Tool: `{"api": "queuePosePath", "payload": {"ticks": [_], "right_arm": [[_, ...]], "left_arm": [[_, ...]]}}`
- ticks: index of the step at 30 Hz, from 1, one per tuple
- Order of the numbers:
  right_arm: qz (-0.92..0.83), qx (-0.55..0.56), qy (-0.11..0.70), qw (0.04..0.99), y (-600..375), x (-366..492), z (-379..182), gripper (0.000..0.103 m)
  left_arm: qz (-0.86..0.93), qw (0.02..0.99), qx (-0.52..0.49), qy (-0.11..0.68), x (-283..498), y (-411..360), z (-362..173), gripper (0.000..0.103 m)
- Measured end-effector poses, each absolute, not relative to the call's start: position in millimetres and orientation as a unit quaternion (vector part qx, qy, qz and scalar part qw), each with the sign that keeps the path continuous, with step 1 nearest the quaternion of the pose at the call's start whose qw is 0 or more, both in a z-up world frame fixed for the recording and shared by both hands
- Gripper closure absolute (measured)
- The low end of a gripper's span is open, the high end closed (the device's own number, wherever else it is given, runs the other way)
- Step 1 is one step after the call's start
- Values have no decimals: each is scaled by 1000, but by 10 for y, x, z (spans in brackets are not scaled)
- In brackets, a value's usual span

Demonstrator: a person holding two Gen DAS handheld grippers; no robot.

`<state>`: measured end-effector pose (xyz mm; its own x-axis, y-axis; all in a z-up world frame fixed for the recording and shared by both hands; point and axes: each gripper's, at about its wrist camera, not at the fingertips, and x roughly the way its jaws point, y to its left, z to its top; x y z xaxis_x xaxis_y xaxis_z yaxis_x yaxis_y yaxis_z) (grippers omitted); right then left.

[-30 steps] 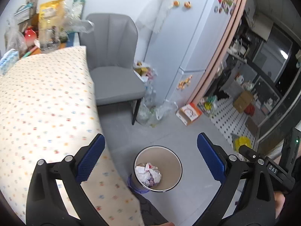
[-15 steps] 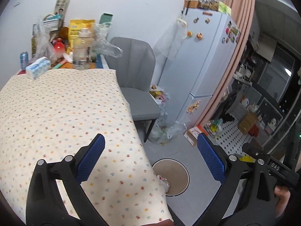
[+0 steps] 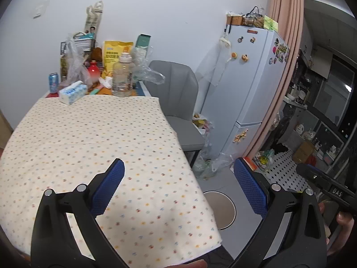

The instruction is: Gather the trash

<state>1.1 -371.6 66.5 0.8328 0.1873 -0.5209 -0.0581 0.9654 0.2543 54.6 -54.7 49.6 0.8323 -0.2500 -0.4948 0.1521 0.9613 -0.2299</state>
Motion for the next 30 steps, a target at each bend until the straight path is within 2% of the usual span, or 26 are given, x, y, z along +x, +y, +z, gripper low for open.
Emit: {"api": "queuePosePath", "payload": {"ticks": [18, 30], "right_arm": [[111, 75, 264, 955, -3228, -362, 1026, 7], [129, 69, 268, 952, -3143, -372, 962, 8]], "left_arm": [[-65, 965, -81, 242, -41, -103, 860, 6], [-56, 966, -83, 239, -98, -26, 864, 6]]}}
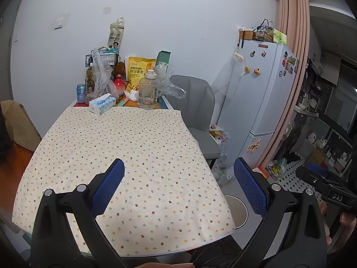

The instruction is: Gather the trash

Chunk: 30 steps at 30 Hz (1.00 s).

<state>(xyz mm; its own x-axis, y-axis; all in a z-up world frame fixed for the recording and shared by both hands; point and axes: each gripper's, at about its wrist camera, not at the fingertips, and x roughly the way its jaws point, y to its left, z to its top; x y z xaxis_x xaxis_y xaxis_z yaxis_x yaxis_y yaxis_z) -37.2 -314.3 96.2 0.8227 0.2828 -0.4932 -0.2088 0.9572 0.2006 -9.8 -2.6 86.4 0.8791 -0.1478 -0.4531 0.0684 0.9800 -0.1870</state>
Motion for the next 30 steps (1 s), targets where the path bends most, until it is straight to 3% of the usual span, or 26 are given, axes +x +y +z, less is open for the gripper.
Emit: {"api": "queuePosePath", "payload": {"ticks": [30], "right_arm": [[124, 91, 281, 947, -3300, -356, 746, 7]], "left_arm": [[-49, 964, -73, 249, -110, -136, 766, 6]]}}
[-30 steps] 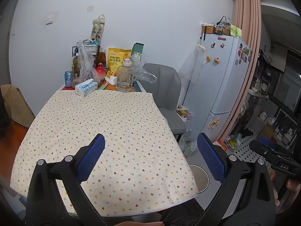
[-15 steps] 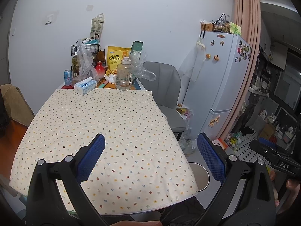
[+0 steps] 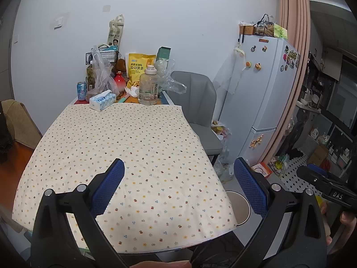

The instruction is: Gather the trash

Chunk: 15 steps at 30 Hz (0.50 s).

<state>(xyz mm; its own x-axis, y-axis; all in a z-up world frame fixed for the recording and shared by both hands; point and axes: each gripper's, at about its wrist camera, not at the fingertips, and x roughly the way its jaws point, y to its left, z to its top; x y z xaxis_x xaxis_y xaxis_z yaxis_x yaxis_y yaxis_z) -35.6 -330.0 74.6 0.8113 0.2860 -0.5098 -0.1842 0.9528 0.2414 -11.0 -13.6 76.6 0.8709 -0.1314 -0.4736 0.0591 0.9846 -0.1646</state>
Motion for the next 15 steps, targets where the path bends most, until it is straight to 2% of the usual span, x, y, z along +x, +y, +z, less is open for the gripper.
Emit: {"api": "queuePosePath", "payload": {"ticks": [15], "right_arm": [[123, 91, 281, 947, -3292, -354, 748, 7]], "left_arm": [[-45, 964, -74, 251, -112, -138, 744, 6]]}}
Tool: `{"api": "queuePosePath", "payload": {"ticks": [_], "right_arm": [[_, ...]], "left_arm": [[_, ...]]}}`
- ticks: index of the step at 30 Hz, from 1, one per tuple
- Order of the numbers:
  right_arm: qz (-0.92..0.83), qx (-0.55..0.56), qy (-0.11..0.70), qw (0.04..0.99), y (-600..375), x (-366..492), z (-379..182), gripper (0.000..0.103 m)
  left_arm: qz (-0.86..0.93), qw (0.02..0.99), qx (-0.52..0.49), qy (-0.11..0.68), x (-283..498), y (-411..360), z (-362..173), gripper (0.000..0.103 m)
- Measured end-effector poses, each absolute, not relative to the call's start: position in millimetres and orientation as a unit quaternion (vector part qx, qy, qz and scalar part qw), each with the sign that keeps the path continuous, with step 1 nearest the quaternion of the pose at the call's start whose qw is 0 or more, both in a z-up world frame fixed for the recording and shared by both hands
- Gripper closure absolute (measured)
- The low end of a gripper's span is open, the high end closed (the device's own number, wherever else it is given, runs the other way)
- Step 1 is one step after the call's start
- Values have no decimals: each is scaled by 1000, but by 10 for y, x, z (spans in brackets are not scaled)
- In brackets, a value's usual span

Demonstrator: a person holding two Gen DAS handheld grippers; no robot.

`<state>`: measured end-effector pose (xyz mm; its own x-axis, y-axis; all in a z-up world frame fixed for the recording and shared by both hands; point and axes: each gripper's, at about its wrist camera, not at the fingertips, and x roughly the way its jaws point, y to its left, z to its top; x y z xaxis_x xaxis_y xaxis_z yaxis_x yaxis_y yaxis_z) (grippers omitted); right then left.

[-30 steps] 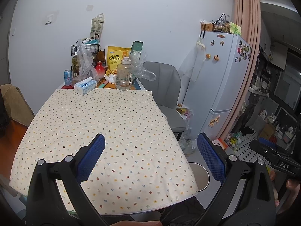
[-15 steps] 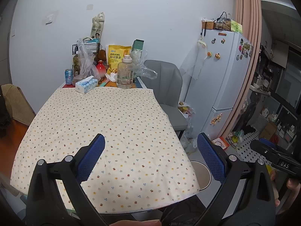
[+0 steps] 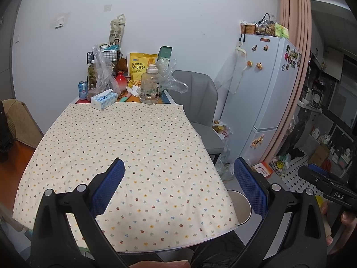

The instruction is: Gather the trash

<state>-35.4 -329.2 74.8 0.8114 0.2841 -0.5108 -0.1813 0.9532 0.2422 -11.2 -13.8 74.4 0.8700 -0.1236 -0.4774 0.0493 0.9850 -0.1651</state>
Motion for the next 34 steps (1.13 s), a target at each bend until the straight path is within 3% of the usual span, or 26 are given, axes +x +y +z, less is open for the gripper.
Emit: {"api": "queuePosePath", "payload": {"ticks": [34], "right_arm": [[115, 87, 286, 947, -3264, -397, 723, 8]], "left_arm": [[-51, 962, -74, 259, -62, -122, 686, 6]]}}
